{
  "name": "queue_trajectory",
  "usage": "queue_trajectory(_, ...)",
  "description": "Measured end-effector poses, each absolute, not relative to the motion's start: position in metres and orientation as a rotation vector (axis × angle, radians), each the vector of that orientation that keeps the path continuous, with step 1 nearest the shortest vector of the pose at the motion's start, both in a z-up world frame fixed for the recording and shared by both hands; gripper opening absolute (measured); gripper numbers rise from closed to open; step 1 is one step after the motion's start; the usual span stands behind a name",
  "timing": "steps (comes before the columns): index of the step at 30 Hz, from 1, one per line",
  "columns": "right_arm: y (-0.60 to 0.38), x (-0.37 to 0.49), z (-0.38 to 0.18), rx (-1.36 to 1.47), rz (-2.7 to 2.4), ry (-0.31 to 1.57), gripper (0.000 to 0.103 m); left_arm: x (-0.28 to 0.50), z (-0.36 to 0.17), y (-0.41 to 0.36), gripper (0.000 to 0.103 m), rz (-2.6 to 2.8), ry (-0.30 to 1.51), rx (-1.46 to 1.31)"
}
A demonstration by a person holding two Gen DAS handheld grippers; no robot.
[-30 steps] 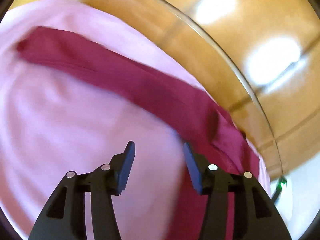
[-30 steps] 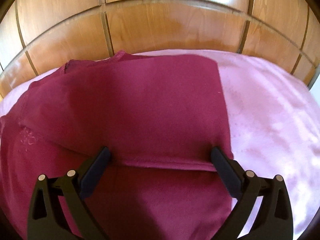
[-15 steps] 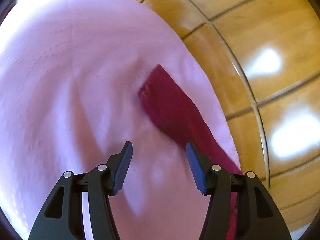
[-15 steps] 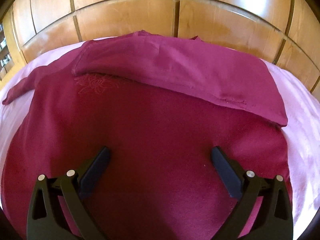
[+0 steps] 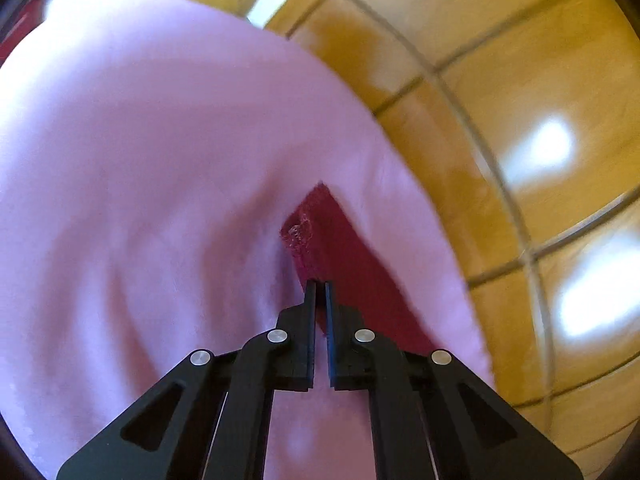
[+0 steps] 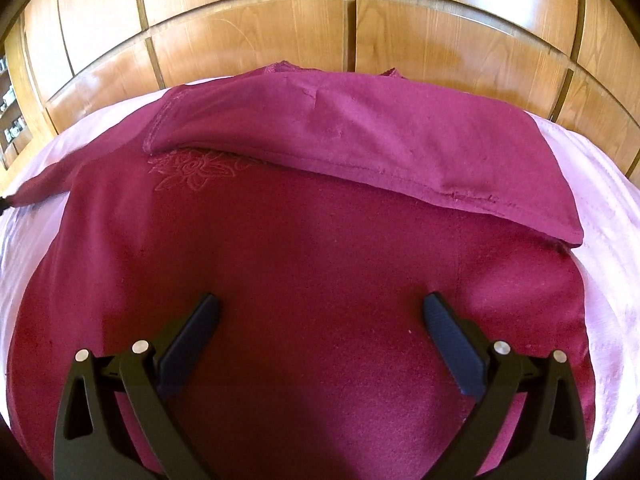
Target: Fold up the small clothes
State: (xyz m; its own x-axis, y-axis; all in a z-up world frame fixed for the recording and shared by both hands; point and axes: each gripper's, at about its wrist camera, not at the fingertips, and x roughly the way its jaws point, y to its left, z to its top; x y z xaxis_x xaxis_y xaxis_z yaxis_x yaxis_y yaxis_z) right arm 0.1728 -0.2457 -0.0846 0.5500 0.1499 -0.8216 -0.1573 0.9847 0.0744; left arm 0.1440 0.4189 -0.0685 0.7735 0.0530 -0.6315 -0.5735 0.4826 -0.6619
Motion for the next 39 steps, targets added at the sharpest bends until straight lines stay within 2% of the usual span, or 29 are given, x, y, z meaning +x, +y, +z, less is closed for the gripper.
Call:
queue_trajectory(3,-0.248,0.173,-0.085,-0.005,0.185,0.97,0.101,0.122,-0.054,0.425,0.0,0.422,0.542,-0.96)
queue_trajectory(7,-0.248,0.173,-0.085,-0.005,0.185,0.969,0.101,0.12,-0.047,0.416,0.0,0.364,0.597,-0.887)
queue_trajectory(13,-0.248,0.172,-0.085,0.004,0.189,0.965,0.101,0.115,-0.062,0.416,0.001,0.331,0.607,-1.05)
queue_trajectory(15,-0.247,0.171,-0.085,0.005,0.188,0.965,0.101,0.116,-0.068,0.413,0.024,0.328,0.624,-1.075)
queue_trajectory(17,-0.247,0.171,-0.085,0.006,0.189,0.965,0.101,0.12,-0.071,0.409,0.03,0.331,0.617,-1.081)
queue_trajectory(26,-0.247,0.171,-0.085,0.003,0.187,0.966,0.101,0.155,-0.103,0.422,0.029,0.424,0.662,-1.087)
queue_trajectory(27,-0.247,0.171,-0.085,0.002,0.186,0.966,0.101,0.158,-0.104,0.423,0.014,0.426,0.664,-1.074)
queue_trajectory(28,-0.247,0.171,-0.085,0.001,0.187,0.966,0.101,0.161,-0.104,0.423,0.005,0.426,0.674,-1.056)
queue_trajectory(29,-0.247,0.172,-0.085,0.001,0.187,0.966,0.101,0.166,-0.101,0.421,0.005,0.418,0.68,-1.031)
queue_trajectory(34,-0.248,0.172,-0.086,-0.002,0.186,0.966,0.101,0.173,-0.058,0.389,0.005,0.247,0.591,-0.962)
queue_trajectory(39,-0.248,0.172,-0.086,-0.002,0.187,0.966,0.101,0.188,0.006,0.301,0.005,-0.06,0.505,-0.867)
